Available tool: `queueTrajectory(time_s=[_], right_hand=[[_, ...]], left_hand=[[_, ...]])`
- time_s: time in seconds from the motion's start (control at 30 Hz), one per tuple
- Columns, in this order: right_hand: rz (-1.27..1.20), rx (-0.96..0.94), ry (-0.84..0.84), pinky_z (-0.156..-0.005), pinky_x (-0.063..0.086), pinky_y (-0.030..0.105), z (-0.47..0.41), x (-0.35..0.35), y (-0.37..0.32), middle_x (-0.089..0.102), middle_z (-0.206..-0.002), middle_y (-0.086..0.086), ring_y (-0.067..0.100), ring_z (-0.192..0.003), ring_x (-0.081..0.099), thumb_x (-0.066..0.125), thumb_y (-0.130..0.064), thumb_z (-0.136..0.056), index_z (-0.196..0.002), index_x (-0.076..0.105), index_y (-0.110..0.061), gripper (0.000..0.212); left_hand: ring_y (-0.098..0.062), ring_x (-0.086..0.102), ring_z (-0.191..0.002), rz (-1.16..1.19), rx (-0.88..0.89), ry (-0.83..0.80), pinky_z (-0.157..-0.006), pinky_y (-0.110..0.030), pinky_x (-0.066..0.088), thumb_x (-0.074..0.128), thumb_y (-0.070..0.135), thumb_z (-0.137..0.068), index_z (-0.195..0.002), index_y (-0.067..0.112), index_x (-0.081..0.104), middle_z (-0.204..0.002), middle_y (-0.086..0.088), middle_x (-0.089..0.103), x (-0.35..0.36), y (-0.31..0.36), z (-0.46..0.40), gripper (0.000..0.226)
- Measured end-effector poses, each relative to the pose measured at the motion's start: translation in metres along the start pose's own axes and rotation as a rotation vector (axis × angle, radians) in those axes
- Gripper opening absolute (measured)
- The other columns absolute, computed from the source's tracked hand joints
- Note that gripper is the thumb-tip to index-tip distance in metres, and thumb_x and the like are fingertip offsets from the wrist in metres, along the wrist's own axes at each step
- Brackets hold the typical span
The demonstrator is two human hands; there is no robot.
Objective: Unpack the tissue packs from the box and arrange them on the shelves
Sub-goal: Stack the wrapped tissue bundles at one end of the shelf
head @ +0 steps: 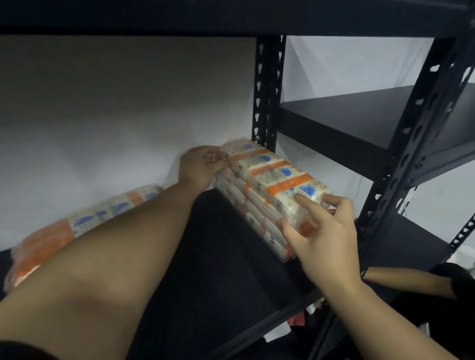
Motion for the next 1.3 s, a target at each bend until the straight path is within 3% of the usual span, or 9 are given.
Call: queueTrajectory(time_s=[0.17,0.27,0.47,0.6,0.8,0.9,1.03,1.17,1.3], right_hand=[[0.014,0.009,-0.026,-0.099,0.036,0.016,-0.005,0.0,0.001,0.03,-0.135,-0.012,-0.002,-0.115,0.038,0.084,-0.04,-0.083,-0.136,0.066,-0.03,0.057],[0.015,0.01,-0.038,-0.103,0.041,0.023,-0.007,-0.002,0.005,0.033,-0.139,-0.009,0.013,-0.126,0.047,0.086,-0.042,-0.081,-0.136,0.066,-0.033,0.06],[0.018,0.039,-0.084,-0.105,0.033,0.023,-0.007,-0.007,0.002,0.032,-0.15,-0.003,0.018,-0.138,0.041,0.084,-0.042,-0.083,-0.146,0.055,-0.035,0.07],[0.175,-0.018,-0.077,-0.112,0.039,0.041,0.007,-0.014,-0.007,0.025,-0.157,0.001,0.024,-0.145,0.029,0.08,-0.053,-0.082,-0.153,0.042,-0.034,0.083],[0.334,-0.241,0.002,-0.114,0.034,0.06,0.043,-0.014,-0.033,0.048,-0.147,0.008,0.034,-0.143,0.032,0.073,-0.053,-0.084,-0.134,0.065,-0.029,0.056],[0.286,-0.33,-0.086,-0.114,0.035,0.056,0.063,0.004,-0.051,0.058,-0.135,0.004,0.029,-0.139,0.038,0.07,-0.051,-0.087,-0.126,0.072,-0.026,0.045],[0.175,-0.373,-0.416,-0.114,0.039,0.045,0.088,0.045,-0.075,0.055,-0.143,0.001,0.02,-0.139,0.038,0.063,-0.054,-0.093,-0.137,0.066,-0.025,0.053],[0.209,-0.331,-0.711,-0.123,0.025,0.043,0.113,0.084,-0.09,0.031,-0.166,0.002,0.02,-0.154,0.02,0.05,-0.066,-0.097,-0.153,0.047,-0.031,0.067],[0.317,-0.326,-0.79,-0.127,0.01,0.049,0.131,0.109,-0.098,0.023,-0.17,0.002,0.023,-0.157,0.014,0.037,-0.074,-0.097,-0.157,0.038,-0.036,0.072]], left_hand=[[-0.017,0.068,-0.092,-0.153,0.009,0.117,-0.079,-0.026,0.055,0.084,0.023,-0.085,-0.112,0.019,0.071,-0.105,0.002,0.069,0.001,0.004,0.007,0.03],[-0.009,0.063,-0.082,-0.127,-0.031,0.104,-0.061,-0.016,0.045,0.083,0.024,-0.087,-0.118,0.021,0.061,-0.103,0.003,0.065,-0.001,0.008,0.014,0.038],[-0.012,0.062,-0.097,-0.247,-0.035,-0.056,-0.068,-0.015,0.043,0.085,0.032,-0.085,-0.112,0.022,0.061,-0.111,0.007,0.065,-0.008,0.012,0.031,0.038],[-0.021,0.067,-0.107,-0.369,-0.015,-0.162,-0.092,-0.031,0.051,0.084,0.036,-0.087,-0.12,0.017,0.067,-0.122,-0.003,0.069,-0.021,0.008,0.054,0.042],[-0.018,0.07,-0.099,-0.426,0.013,-0.168,-0.087,-0.029,0.052,0.079,0.029,-0.091,-0.108,0.018,0.073,-0.11,-0.001,0.071,-0.068,0.019,0.114,0.021],[-0.017,0.07,-0.092,-0.473,0.044,-0.167,-0.082,-0.024,0.046,0.077,0.027,-0.093,-0.113,0.016,0.073,-0.113,-0.001,0.069,-0.103,0.03,0.147,0.023],[-0.022,0.064,-0.117,-0.615,0.018,-0.191,-0.098,-0.026,0.045,0.077,0.031,-0.091,-0.122,0.021,0.073,-0.127,-0.004,0.067,-0.164,0.029,0.191,0.033],[-0.022,0.061,-0.12,-0.753,-0.039,-0.234,-0.104,-0.033,0.044,0.07,0.057,-0.082,-0.121,0.027,0.072,-0.125,0.0,0.064,-0.229,0.024,0.245,0.049],[-0.016,0.057,-0.119,-0.828,-0.15,-0.266,-0.102,-0.032,0.044,0.064,0.079,-0.074,-0.129,0.031,0.066,-0.127,0.006,0.06,-0.292,0.015,0.301,0.073]])
Point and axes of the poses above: each hand's wrist, its own z-axis away from the middle knuckle, its own x-axis out of the palm, y = z × x, the point moved 4 cm from there along -z, towards the middle knuckle
